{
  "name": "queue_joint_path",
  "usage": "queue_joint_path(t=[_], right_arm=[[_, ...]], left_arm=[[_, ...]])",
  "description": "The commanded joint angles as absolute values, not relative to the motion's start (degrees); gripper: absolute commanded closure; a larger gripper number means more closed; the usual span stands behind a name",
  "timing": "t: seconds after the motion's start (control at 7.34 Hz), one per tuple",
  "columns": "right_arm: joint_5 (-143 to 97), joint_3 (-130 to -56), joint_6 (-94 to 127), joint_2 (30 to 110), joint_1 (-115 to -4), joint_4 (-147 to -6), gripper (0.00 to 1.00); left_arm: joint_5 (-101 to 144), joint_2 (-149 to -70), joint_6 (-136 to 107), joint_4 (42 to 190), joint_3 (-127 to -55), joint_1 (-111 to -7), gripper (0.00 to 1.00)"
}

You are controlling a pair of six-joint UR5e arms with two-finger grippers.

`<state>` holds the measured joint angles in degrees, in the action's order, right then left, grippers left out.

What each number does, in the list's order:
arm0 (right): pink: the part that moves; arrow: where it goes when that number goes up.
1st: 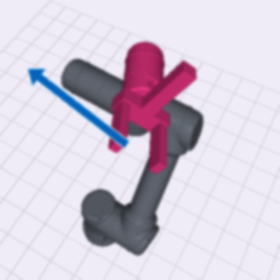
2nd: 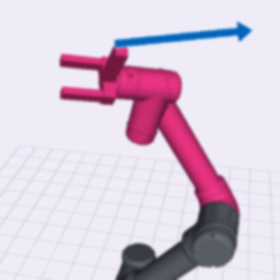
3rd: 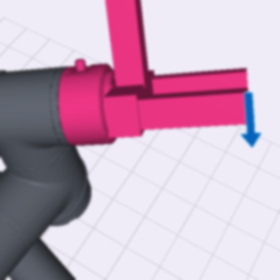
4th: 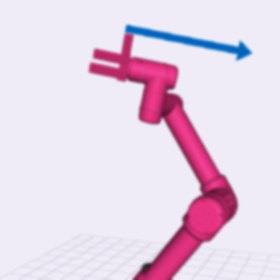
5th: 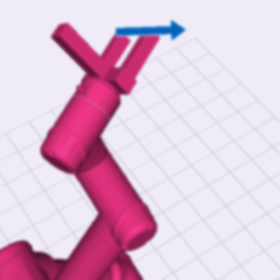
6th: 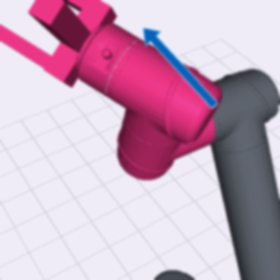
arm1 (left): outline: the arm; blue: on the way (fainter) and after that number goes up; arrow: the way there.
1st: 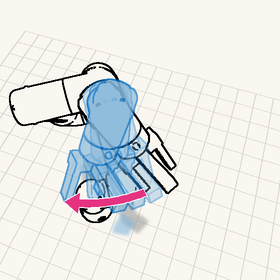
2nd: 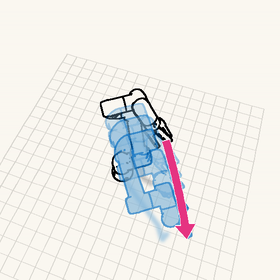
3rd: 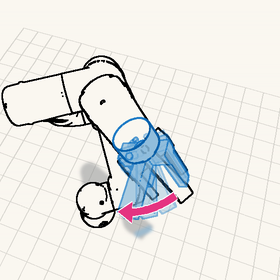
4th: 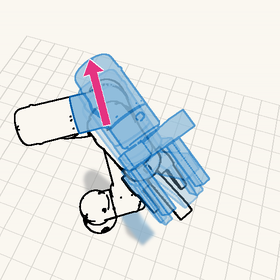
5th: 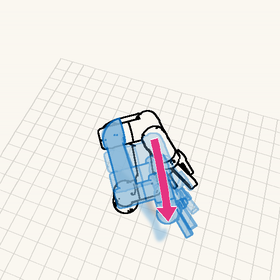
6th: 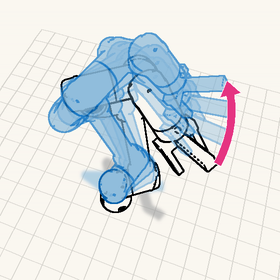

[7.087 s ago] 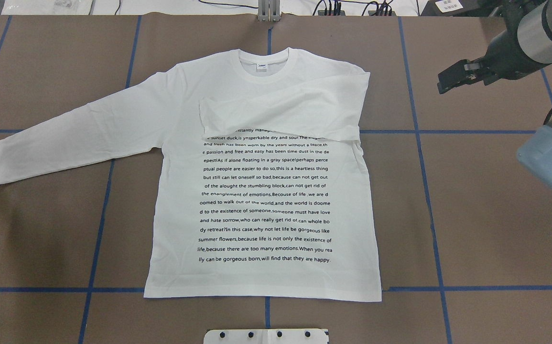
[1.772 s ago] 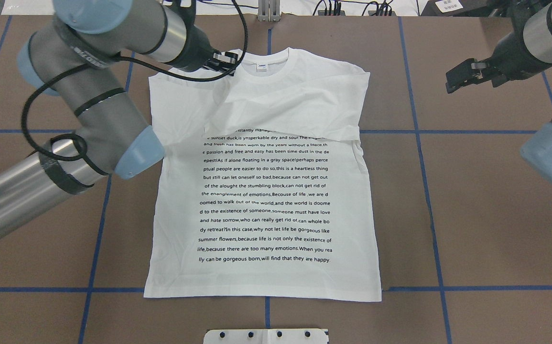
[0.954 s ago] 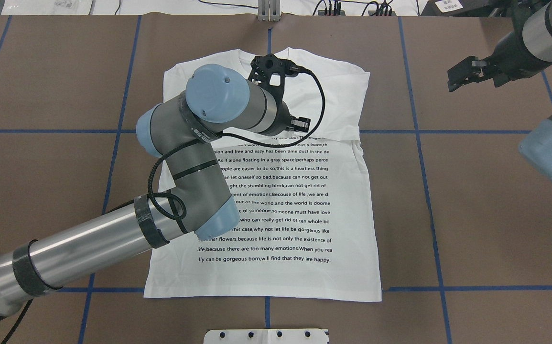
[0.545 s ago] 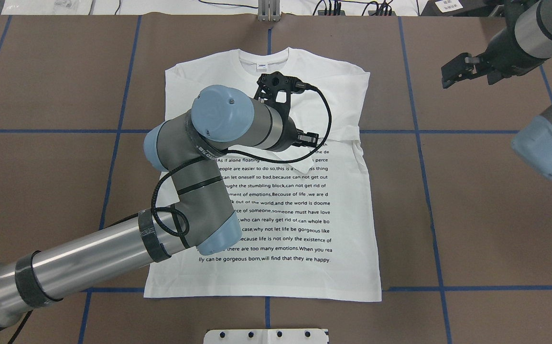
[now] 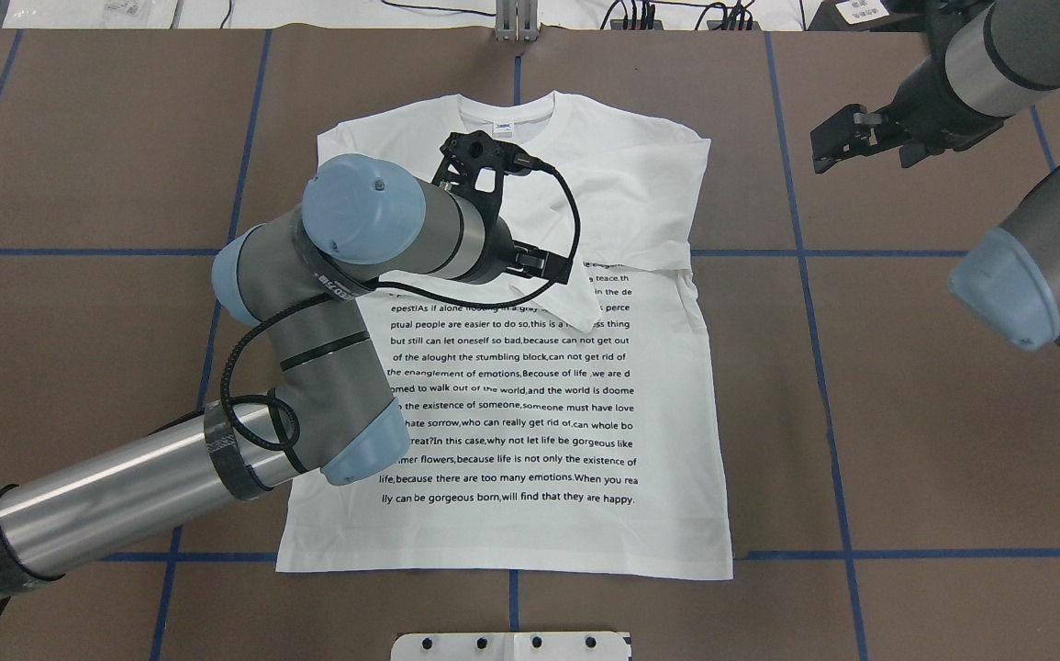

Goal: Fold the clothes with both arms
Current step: 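Release the sleeve and raise the left gripper beside the shoulder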

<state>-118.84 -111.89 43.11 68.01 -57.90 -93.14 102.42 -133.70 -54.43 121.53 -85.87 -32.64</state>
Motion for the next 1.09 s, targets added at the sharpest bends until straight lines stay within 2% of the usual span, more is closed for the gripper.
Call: queue_joint_path(t=[0.0, 0.14, 0.41, 0.82, 0.95], right_arm=[[-118.74, -112.41, 43.33, 67.94, -56.69, -93.16, 0.0], [-118.65, -112.59, 43.33, 67.94, -56.52, -93.08, 0.0], [-117.78, -112.33, 44.03, 66.98, -54.42, -93.16, 0.0], [-102.54, -111.28, 53.92, 62.24, -40.57, -94.04, 0.0], [-100.65, -108.92, 57.27, 59.79, -38.34, -94.48, 0.0]], left_arm=[[102.57, -129.92, -50.92, 112.31, -96.27, -34.01, 0.0], [102.57, -129.9, -48.1, 106.93, -99.81, -34.88, 0.0], [105.27, -127.9, -44.76, 106.08, -100.54, -38.13, 0.0], [112.9, -121.84, -25.92, 106.52, -100.99, -48.21, 0.0], [115.38, -119.9, -21.66, 106.78, -100.99, -51.12, 0.0]])
